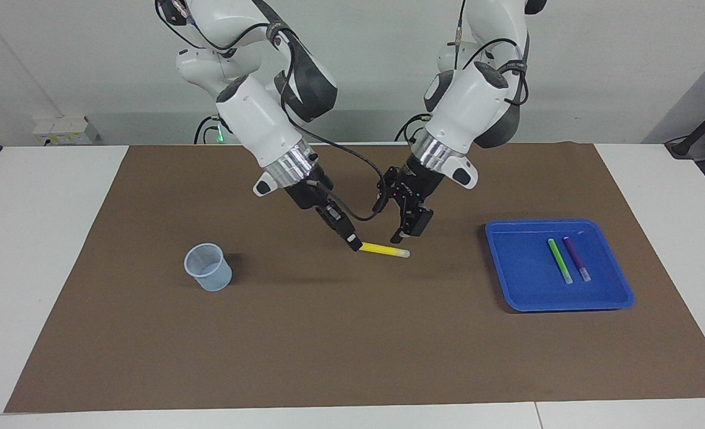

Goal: Right arm passes pens to left for tray arrangement
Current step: 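Close the left gripper on the yellow pen and open the right gripper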

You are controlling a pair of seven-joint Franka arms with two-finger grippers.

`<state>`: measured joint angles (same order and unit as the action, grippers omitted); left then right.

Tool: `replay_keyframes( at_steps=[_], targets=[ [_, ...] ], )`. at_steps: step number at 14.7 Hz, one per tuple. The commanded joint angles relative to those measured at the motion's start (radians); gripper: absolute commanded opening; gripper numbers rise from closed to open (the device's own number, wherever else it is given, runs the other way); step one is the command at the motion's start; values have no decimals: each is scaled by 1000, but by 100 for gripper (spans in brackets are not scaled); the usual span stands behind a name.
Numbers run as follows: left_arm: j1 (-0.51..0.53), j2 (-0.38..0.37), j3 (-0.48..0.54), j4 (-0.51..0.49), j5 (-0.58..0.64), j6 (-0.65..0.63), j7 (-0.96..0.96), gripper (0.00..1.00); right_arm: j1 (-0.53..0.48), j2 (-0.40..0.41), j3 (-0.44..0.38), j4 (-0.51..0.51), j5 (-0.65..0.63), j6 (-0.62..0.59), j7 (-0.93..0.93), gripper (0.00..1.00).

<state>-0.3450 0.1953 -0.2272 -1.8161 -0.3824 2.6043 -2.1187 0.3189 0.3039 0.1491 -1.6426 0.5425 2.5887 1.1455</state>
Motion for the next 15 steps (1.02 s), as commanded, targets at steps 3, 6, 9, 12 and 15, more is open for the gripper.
replay_keyframes(
  at_steps=[3, 6, 9, 12, 15],
  targets=[
    [0, -5, 17, -15, -18, 72, -47, 79, 20, -8, 0, -11, 27, 37, 23, 11],
    [8, -5, 20, -14, -18, 88, -72, 64, 20, -8, 0, -11, 27, 37, 20, 11],
    [9, 4, 22, -14, -18, 108, -72, 46, 20, -8, 0, -11, 27, 37, 19, 11],
    [9, 6, 22, -14, -16, 120, -70, 32, 20, -8, 0, -11, 27, 37, 14, 11],
    [9, 7, 23, -14, -16, 131, -67, 14, 14, -6, 0, -13, 27, 37, 10, 11]
  ],
)
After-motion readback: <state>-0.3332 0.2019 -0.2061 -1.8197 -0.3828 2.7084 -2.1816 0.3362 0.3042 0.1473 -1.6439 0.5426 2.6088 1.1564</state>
